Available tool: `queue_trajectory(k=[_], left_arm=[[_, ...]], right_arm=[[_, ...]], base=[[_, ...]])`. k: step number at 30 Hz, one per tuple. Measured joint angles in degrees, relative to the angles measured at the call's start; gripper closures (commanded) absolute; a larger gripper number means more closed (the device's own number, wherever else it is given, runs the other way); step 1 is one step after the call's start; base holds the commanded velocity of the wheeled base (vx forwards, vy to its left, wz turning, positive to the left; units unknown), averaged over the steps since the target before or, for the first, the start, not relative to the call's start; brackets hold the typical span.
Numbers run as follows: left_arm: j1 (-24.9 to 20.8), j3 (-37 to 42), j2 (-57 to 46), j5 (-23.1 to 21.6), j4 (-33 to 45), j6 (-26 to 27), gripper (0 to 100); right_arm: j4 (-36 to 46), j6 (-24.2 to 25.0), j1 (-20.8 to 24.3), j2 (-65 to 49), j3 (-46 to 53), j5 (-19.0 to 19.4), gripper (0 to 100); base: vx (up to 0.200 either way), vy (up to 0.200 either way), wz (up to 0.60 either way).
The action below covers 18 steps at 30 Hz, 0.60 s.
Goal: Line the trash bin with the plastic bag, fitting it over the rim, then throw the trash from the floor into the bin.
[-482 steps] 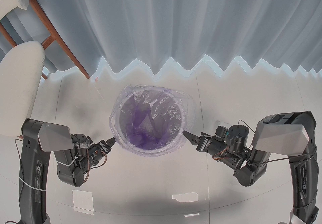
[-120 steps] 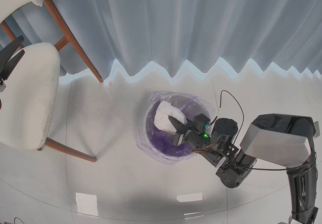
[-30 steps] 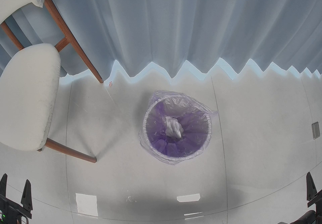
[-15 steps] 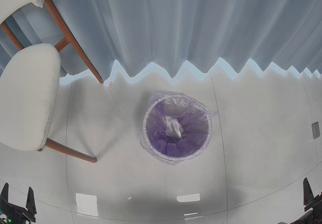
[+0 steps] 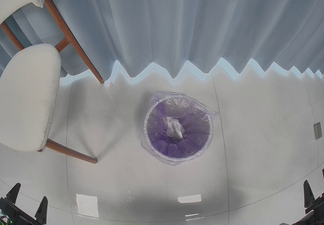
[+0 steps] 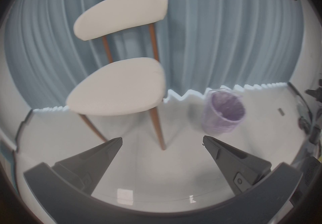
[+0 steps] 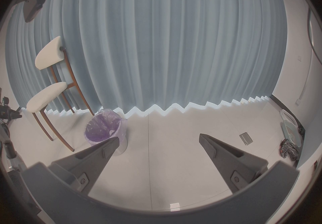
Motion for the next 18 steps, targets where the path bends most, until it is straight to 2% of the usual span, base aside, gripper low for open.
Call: queue_trajectory(k=[3, 5, 7, 9, 12, 15, 18], left_arm=[[-5.11, 0.00, -0.48, -0.28, -0.99, -0.88, 0], [-7.31, 0.02, -0.91, 1.85, -1.40, -3.19, 0], [-8.28, 0.02, -1.30, 5.79, -1.56, -4.74, 0], [-8.75, 0.02, -1.66, 11.53, -1.62, -5.32, 0], [-8.91, 0.02, -2.07, 17.14, -1.69, -5.71, 0], [-8.61, 0.02, -2.51, 18.25, -1.73, -5.75, 0], [-7.75, 0.02, -3.40, 14.82, -1.73, -4.56, 0]], right_arm=[[0.10, 0.00, 0.00, 0.00, 0.00, 0.13, 0], [0.18, 0.00, 0.00, 0.00, 0.00, 0.16, 0], [0.21, 0.00, 0.00, 0.00, 0.00, 0.18, 0], [0.23, 0.00, 0.00, 0.02, 0.00, 0.18, 0], [0.26, 0.02, 0.00, 0.02, 0.00, 0.16, 0], [0.28, 0.02, 0.00, 0.05, 0.00, 0.13, 0], [0.28, 0.00, 0.00, 0.06, 0.00, 0.13, 0]], base=[[0.000, 0.000, 0.00], [0.000, 0.000, 0.00], [0.000, 0.000, 0.00], [0.000, 0.000, 0.00], [0.000, 0.000, 0.00], [0.000, 0.000, 0.00], [0.000, 0.000, 0.00]])
